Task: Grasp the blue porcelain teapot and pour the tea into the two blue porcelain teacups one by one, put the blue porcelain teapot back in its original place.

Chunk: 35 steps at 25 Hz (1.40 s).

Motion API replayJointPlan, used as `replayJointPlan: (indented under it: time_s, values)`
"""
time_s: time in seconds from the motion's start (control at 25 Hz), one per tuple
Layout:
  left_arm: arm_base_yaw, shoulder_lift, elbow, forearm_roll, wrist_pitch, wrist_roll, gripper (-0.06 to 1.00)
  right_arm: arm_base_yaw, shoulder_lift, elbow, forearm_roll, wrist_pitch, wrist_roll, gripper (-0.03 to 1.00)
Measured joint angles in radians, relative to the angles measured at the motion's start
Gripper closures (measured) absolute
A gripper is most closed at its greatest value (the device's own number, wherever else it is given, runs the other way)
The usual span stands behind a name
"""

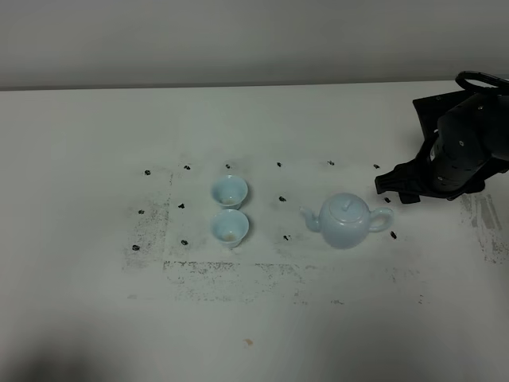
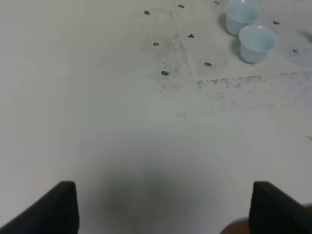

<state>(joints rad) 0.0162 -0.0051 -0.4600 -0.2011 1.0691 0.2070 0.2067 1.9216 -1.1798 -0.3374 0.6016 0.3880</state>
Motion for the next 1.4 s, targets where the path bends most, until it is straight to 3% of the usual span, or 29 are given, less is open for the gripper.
replayJointPlan:
  time_s: [1.0, 1.2, 1.4]
  values:
    - [0.0, 0.0, 0.0, 0.0, 0.0, -0.001, 0.26, 0.083, -0.037, 0.0, 0.035, 0.136, -0.001, 0.41]
    - [0.0, 0.0, 0.0, 0.0, 0.0, -0.001, 0.26, 0.067, -0.037, 0.0, 0.0, 0.131, 0.009, 0.41]
    - [0.0, 0.0, 0.0, 0.0, 0.0, -0.001, 0.26, 0.067, -0.037, 0.0, 0.028, 0.109, 0.018, 0.41]
